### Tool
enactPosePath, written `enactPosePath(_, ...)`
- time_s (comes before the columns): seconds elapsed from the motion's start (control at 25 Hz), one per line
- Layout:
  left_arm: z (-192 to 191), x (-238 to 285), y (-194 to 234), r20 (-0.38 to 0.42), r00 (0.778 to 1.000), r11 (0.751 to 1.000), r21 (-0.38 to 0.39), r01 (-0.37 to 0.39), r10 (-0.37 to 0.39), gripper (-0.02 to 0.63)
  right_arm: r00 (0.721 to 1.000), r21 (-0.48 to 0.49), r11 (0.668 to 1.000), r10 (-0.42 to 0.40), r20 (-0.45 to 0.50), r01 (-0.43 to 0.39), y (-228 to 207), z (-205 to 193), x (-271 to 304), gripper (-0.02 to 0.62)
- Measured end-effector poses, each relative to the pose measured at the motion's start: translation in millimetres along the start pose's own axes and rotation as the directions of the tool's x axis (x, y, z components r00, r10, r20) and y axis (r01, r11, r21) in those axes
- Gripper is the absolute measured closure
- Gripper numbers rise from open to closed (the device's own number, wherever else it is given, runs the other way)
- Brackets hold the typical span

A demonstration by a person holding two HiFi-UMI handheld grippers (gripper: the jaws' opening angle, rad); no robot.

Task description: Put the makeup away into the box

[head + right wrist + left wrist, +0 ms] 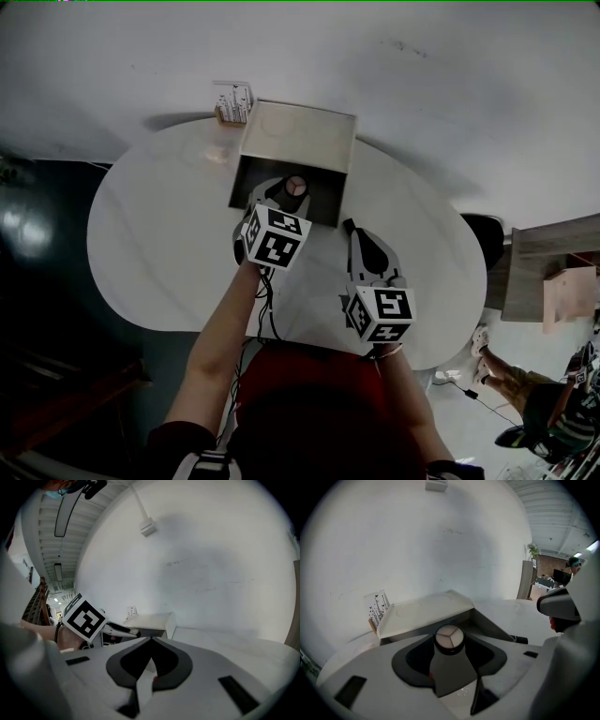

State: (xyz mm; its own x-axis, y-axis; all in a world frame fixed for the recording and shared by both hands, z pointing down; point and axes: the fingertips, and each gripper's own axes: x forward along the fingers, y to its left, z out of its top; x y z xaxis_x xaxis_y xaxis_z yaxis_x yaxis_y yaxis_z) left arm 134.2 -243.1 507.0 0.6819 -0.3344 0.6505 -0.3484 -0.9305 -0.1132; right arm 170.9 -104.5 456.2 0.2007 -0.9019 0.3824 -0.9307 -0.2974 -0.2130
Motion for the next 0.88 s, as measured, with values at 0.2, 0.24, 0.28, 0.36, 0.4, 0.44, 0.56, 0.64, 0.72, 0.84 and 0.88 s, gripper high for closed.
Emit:
enactPosePath(0.2, -1.7, 9.1, -3.2, -0.028, 0.999, 1.0, 0.021, 0.017, -0.017, 0.38, 1.0, 0.008, 1.0, -0.012, -0.01, 0.012, -6.3, -2.6, 3.5, 0.583)
enactPosePath(0.24, -2.5, 10.0, -3.3, -0.035, 0.999, 1.0, 0.026, 0.018, -0.017, 0.38, 1.0, 0.007, 1.0, -0.013, -0.011, 0.013, -6.7, -2.9, 4.1, 0.583)
enactPosePath(0.28, -3.3, 10.7, -3.4, -0.041, 0.999, 0.999, 0.029, 0.019, -0.018, 0.38, 1.0, 0.006, 1.0, -0.013, -0.011, 0.013, -6.9, -3.1, 4.9, 0.583)
enactPosePath(0.36, -4.4, 11.5, -4.0, -0.053, 0.998, 0.999, 0.034, 0.023, -0.021, 0.38, 1.0, 0.007, 1.0, -0.013, -0.014, 0.014, -7.3, -3.7, 6.2, 0.583)
enactPosePath(0.4, -4.7, 12.0, -4.4, -0.057, 0.998, 0.999, 0.036, 0.024, -0.022, 0.38, 1.0, 0.007, 1.0, -0.013, -0.016, 0.013, -7.3, -4.1, 7.0, 0.583)
enactPosePath(0.44, -4.8, 12.7, -4.7, -0.061, 0.998, 0.999, 0.04, 0.025, -0.023, 0.38, 1.0, 0.008, 1.0, -0.012, -0.017, 0.012, -7.1, -4.4, 7.9, 0.583)
enactPosePath(0.56, -4.8, 13.8, -4.9, -0.066, 0.998, 0.998, 0.05, 0.027, -0.023, 0.38, 1.0, 0.008, 1.0, -0.008, -0.021, 0.008, -5.7, -5.2, 10.2, 0.583)
enactPosePath(0.64, -4.8, 13.1, -4.7, -0.065, 0.998, 0.999, 0.047, 0.025, -0.022, 0.38, 1.0, 0.007, 1.0, -0.005, -0.023, 0.006, -4.4, -5.4, 10.6, 0.583)
enactPosePath(0.72, -4.5, 12.5, -4.3, -0.062, 0.998, 0.999, 0.043, 0.024, -0.021, 0.379, 1.0, 0.004, 1.0, -0.004, -0.025, 0.004, -3.7, -5.3, 10.7, 0.583)
enactPosePath(0.84, -5.3, 13.0, -4.9, -0.065, 0.998, 0.999, 0.046, 0.025, -0.022, 0.379, 1.0, 0.001, 1.0, -0.003, -0.026, 0.003, -3.6, -5.8, 11.2, 0.583)
enactPosePath(0.88, -5.8, 13.3, -5.3, -0.067, 0.997, 0.999, 0.049, 0.025, -0.021, 0.379, 1.0, 0.0, 1.0, -0.003, -0.027, 0.003, -3.5, -6.1, 11.3, 0.583)
